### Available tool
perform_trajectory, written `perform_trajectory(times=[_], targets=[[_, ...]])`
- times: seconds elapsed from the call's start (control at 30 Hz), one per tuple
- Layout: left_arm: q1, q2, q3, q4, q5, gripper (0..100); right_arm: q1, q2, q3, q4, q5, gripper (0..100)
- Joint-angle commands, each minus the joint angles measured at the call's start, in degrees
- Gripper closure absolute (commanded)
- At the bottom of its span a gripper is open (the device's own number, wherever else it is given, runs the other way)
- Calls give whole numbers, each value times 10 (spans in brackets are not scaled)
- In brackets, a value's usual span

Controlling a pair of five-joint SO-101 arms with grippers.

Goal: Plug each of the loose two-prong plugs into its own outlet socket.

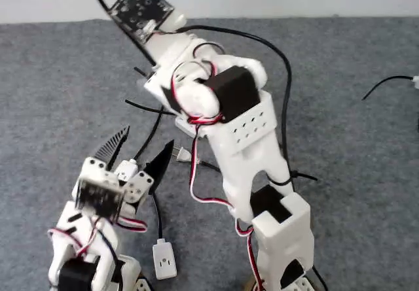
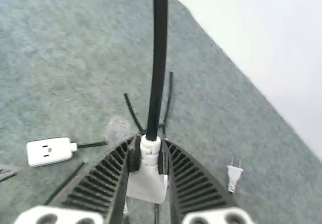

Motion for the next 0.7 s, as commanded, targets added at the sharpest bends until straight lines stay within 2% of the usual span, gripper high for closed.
perform_trajectory(times=[0.0,0.17,0.43,0.67], targets=[[2,2,-2,-34,-8,720,-14,-32,-24,25,-6,991],[-4,4,-2,-86,-16,720,-35,-32,-8,25,-6,991],[-120,7,46,-219,-33,720,-103,-116,77,25,-5,991],[-125,6,95,-228,-33,720,-157,-220,178,23,-9,991]])
